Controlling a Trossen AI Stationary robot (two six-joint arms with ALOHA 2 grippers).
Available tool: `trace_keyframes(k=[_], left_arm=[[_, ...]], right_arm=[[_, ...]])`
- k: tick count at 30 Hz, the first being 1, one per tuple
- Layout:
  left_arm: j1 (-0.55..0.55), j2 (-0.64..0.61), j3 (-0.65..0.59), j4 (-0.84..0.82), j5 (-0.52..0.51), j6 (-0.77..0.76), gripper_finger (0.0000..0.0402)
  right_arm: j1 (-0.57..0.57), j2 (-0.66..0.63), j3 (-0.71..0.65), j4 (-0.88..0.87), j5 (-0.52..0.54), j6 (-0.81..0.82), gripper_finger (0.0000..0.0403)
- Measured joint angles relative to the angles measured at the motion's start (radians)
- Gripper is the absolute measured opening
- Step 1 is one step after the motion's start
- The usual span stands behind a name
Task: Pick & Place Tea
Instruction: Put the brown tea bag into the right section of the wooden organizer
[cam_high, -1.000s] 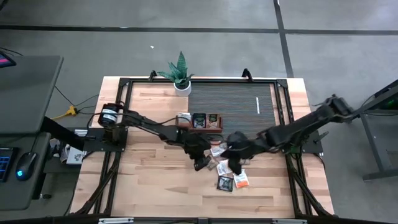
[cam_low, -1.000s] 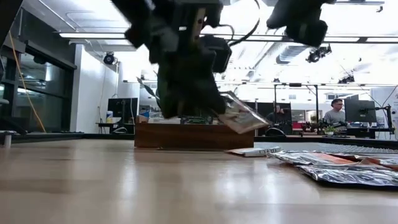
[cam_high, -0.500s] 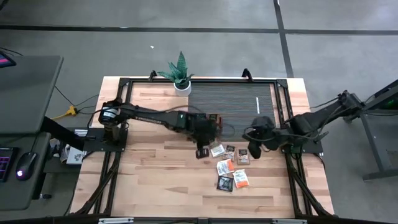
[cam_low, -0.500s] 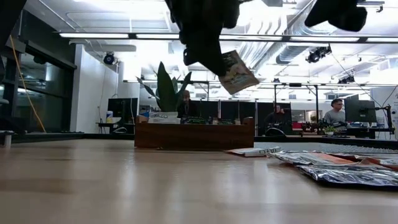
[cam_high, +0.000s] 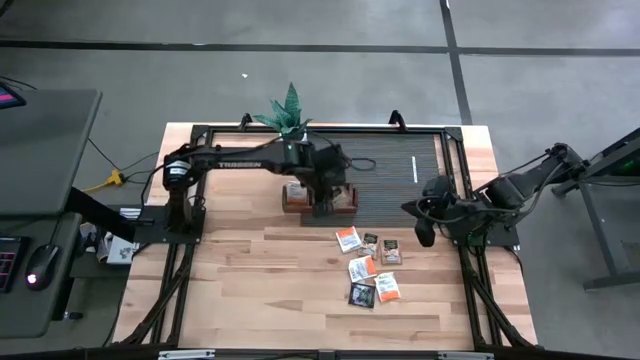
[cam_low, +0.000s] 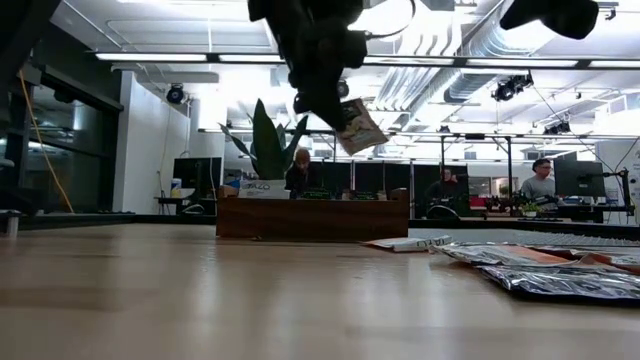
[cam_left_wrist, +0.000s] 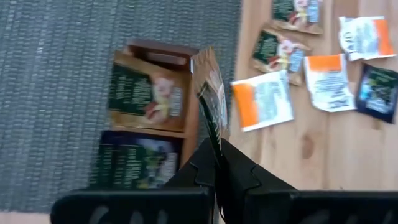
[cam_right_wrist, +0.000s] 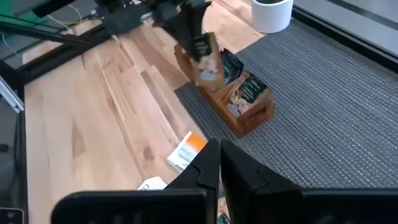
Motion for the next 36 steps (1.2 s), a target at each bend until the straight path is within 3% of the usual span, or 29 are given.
trace_keyframes(k=[17, 23, 26, 36], left_arm=[[0.053, 0.055, 0.003, 0.033, -0.018, 0.111, 0.0000], [0.052, 0.140, 0.110, -0.001, -0.027, 0.122, 0.0000], [0.053, 0.162, 0.181, -0.116, -0.076, 0.170, 0.0000], [0.058, 0.268, 0.340, -0.258, -0.132, 0.299, 0.0000]], right_arm=[[0.000, 0.001, 0.000, -0.049, 0.032, -0.009, 0.0009], [0.000, 0.001, 0.000, -0.053, 0.038, -0.009, 0.0002], [0.000, 0.001, 0.000, -0.053, 0.038, -0.009, 0.0004], [0.000, 0.001, 0.000, -0.053, 0.037, -0.007, 0.0008]])
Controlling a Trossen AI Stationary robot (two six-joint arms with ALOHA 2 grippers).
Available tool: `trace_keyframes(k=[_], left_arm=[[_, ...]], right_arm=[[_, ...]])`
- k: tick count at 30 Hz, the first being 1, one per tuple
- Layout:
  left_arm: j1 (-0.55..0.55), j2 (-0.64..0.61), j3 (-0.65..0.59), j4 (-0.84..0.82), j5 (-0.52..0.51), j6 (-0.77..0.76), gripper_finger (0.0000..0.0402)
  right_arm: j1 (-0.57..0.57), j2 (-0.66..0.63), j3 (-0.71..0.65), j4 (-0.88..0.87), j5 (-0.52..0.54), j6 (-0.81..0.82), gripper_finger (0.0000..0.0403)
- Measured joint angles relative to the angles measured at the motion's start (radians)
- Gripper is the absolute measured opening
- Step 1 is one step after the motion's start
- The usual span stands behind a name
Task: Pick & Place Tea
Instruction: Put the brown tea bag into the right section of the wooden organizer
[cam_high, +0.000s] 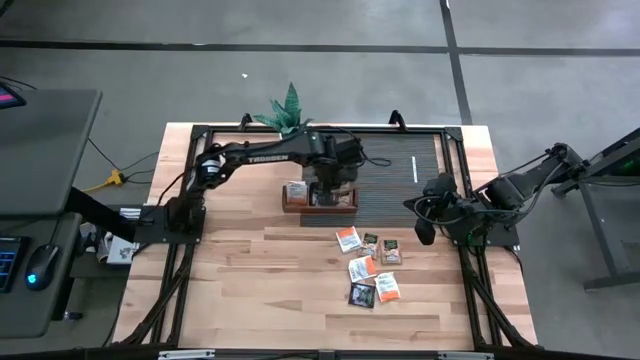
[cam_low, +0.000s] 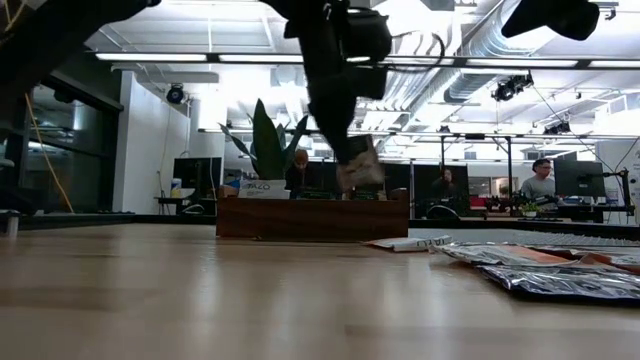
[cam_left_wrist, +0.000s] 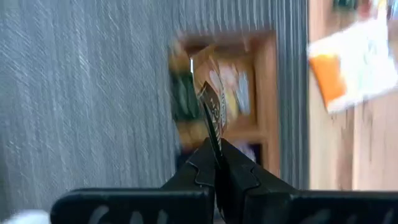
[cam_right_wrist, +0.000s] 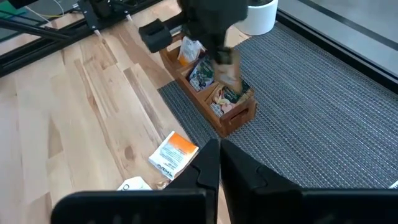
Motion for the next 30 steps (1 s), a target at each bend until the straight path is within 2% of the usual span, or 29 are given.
trace_keyframes(k=[6, 22, 26, 30], left_arm=[[0.000, 0.038, 0.003, -0.021, -0.006, 0.020, 0.0000], [0.000, 0.033, 0.005, 0.004, -0.005, 0.040, 0.0002], [0.000, 0.033, 0.005, 0.015, -0.003, 0.046, 0.0013], [0.000, 0.033, 0.005, 0.018, -0.003, 0.046, 0.0042]], right_arm=[[0.000, 0.000, 0.000, -0.004, 0.000, 0.000, 0.0002], [0.000, 0.000, 0.000, -0.015, 0.003, 0.000, 0.0006], [0.000, 0.000, 0.000, -0.015, 0.001, 0.001, 0.0011], [0.000, 0.000, 0.000, -0.015, 0.000, 0.000, 0.0007]])
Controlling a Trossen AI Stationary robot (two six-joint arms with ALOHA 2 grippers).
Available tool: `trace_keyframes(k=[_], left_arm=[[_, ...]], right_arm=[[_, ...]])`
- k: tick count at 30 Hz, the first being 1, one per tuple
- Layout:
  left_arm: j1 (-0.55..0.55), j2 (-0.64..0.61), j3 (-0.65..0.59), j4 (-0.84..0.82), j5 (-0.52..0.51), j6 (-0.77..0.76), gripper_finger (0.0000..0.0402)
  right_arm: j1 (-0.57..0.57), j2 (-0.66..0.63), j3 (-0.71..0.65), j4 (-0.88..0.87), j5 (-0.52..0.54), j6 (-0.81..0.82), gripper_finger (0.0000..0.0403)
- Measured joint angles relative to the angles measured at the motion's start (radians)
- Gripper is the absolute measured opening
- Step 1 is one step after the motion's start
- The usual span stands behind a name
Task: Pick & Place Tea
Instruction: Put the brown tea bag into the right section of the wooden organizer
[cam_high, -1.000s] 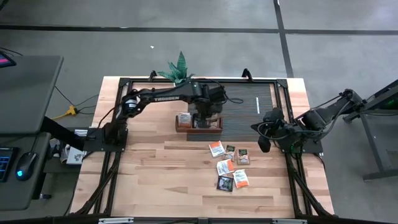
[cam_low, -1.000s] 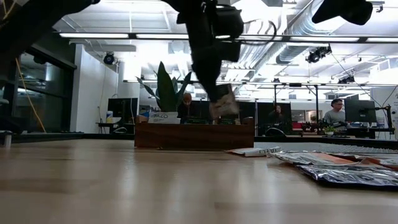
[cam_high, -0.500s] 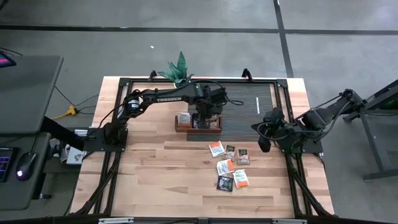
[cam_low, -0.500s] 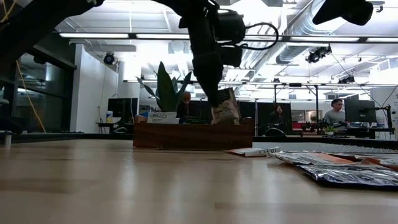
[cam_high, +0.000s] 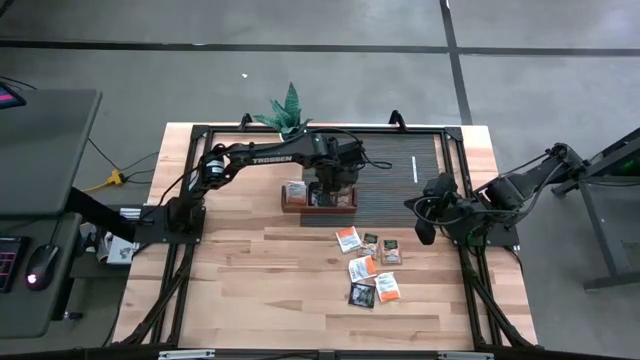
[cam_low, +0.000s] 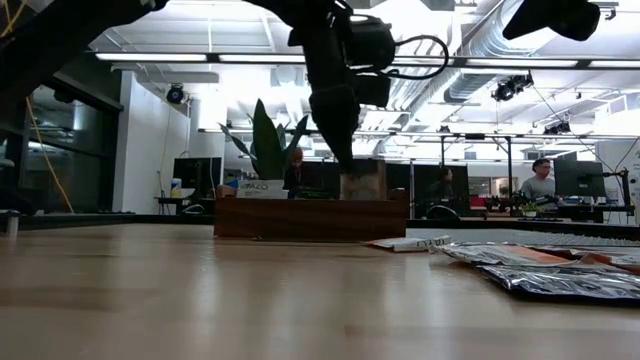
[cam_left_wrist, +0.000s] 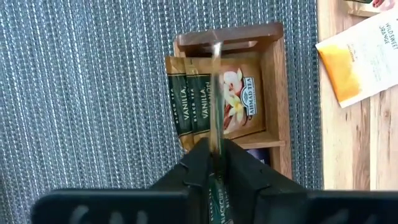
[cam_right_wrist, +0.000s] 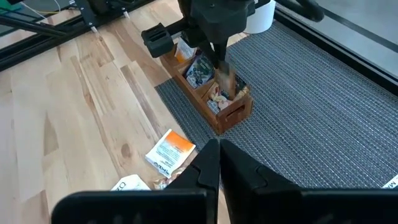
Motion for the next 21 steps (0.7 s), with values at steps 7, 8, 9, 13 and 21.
trace_keyframes(k=[7, 8, 9, 13, 21], left_arm=[[0.000, 0.000, 0.000, -0.001, 0.000, -0.006, 0.0116], [0.000, 0.000, 0.000, 0.000, 0.000, -0.012, 0.0124], [0.000, 0.000, 0.000, 0.001, 0.000, -0.026, 0.0131], [0.000, 0.000, 0.000, 0.012, 0.036, -0.076, 0.0139], [-0.050, 0.000, 0.000, 0.042, 0.165, -0.151, 0.0112]], right_arm=[[0.000, 0.000, 0.000, 0.000, -0.001, 0.000, 0.0002], [0.000, 0.000, 0.000, 0.000, -0.001, 0.000, 0.0003], [0.000, 0.000, 0.000, 0.000, -0.002, 0.000, 0.0005], [0.000, 0.000, 0.000, -0.006, -0.003, -0.001, 0.0008], [0.000, 0.038, 0.000, -0.088, -0.044, 0.056, 0.0001]])
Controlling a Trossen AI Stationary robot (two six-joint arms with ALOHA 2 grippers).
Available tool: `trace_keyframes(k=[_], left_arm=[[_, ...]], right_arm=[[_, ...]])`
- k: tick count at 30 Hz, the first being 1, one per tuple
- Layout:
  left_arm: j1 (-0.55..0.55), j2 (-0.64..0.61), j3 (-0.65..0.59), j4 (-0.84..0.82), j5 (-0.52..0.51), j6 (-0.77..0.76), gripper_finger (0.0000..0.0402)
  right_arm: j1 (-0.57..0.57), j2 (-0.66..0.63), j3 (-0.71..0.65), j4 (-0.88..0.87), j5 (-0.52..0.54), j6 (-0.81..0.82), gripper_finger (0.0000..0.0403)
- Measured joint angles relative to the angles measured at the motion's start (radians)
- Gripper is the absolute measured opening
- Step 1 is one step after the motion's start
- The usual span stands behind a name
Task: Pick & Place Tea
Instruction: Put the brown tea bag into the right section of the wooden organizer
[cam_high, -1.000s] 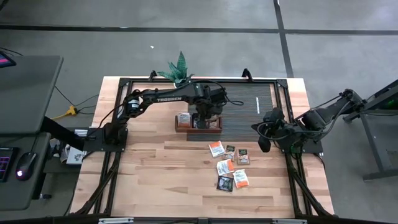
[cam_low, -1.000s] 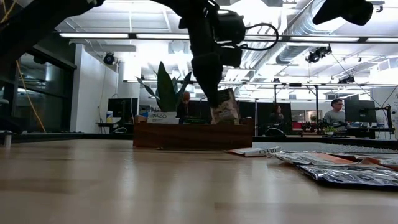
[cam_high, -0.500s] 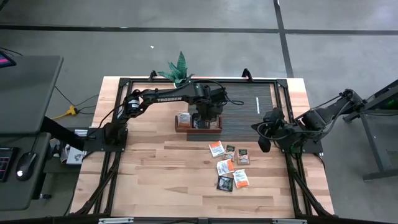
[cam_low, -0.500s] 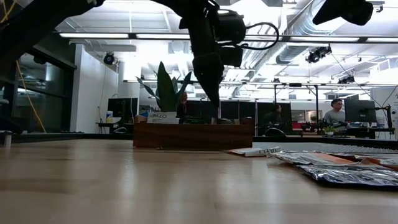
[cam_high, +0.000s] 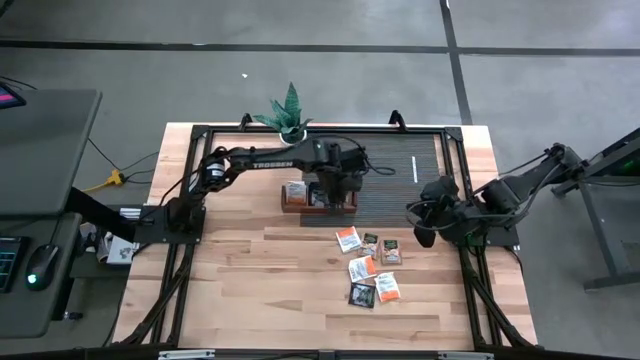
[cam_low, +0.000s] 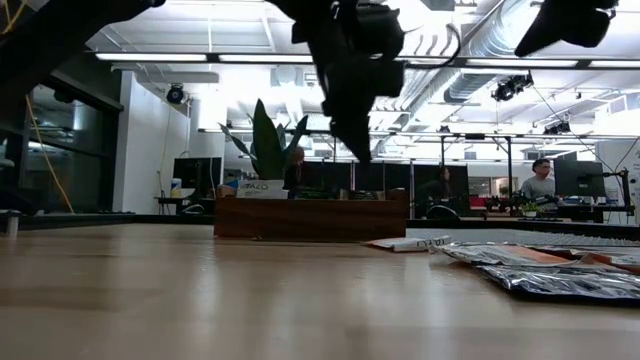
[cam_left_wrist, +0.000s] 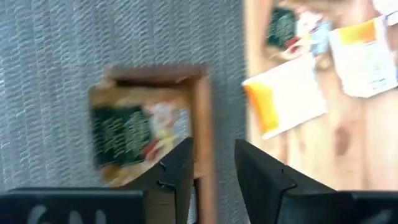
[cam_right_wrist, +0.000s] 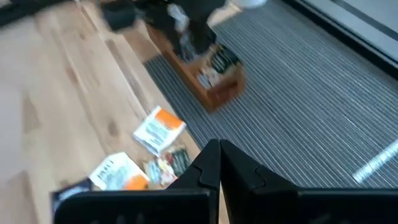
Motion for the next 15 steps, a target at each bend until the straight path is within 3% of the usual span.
trace_keyframes(k=[6, 12, 15], left_arm=[[-0.086, 0.000, 0.000, 0.095, 0.002, -0.061, 0.0085], [-0.180, 0.000, 0.000, 0.147, 0.004, -0.131, 0.0014], [-0.233, 0.000, -0.001, 0.185, 0.003, -0.175, 0.0009]], right_arm=[[0.000, 0.039, 0.000, -0.084, -0.015, 0.110, 0.0001], [-0.007, 0.041, 0.000, -0.156, -0.025, 0.200, 0.0001], [-0.033, 0.040, 0.000, -0.196, -0.057, 0.263, 0.0001]])
